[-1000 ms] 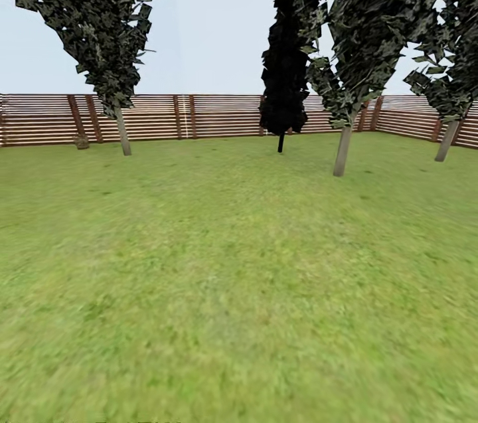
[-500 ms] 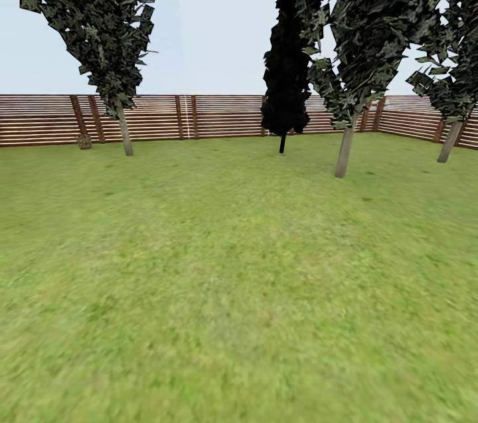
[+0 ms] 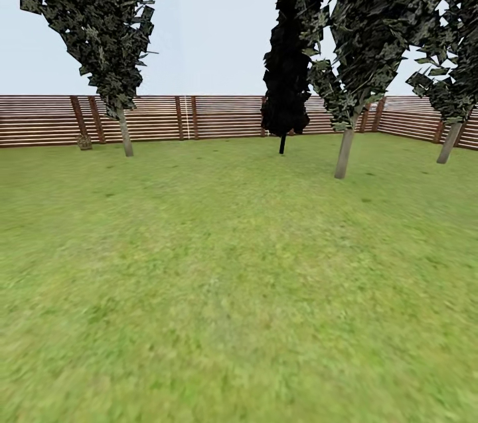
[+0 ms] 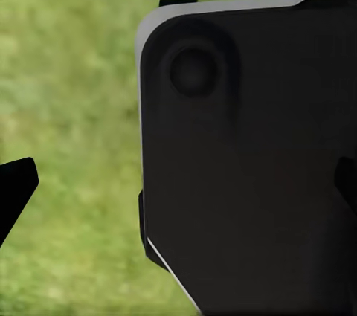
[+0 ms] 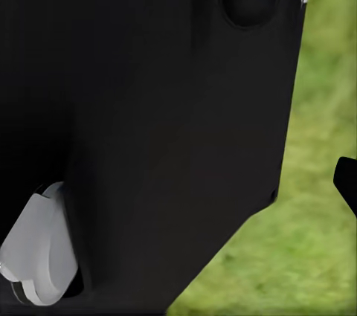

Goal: Take the three Easter eggs out of the wicker basket on the lawn in the garden, then place them on the lawn next to a single tree (choose any tree) so that all three eggs are next to the same tree and none are left in the basket.

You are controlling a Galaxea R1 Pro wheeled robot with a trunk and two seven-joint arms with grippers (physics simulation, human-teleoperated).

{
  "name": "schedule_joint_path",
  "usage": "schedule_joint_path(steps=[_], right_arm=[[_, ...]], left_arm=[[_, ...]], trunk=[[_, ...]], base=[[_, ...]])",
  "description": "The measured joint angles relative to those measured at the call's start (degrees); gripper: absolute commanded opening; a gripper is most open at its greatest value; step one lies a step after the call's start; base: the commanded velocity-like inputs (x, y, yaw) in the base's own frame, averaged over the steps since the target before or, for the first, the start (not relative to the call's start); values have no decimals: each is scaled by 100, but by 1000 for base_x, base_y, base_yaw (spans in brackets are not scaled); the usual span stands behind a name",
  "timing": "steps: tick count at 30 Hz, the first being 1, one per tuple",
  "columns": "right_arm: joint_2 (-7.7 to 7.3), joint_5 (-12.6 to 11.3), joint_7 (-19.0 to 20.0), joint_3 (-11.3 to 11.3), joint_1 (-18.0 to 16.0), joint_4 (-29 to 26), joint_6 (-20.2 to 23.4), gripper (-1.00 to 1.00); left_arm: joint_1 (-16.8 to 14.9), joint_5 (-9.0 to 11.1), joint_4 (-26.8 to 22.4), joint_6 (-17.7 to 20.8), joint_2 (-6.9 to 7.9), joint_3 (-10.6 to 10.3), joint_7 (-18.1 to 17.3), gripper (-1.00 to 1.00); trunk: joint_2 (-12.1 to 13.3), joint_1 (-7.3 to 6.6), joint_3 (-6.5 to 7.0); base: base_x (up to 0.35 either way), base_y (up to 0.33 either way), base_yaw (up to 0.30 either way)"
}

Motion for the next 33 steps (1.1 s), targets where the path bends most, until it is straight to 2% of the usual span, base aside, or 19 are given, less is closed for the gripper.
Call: schedule_joint_path(steps=[20,33], right_arm=[[41,-5,0,16,0,0,0,100],[66,-13,0,23,-1,2,0,100]], left_arm=[[0,9,0,-5,0,-2,0,100],[1,9,-1,-6,0,-2,0,100]], trunk=[[802,-439,359],[1324,-725,563]], base=[[0,0,4],[0,0,226]])
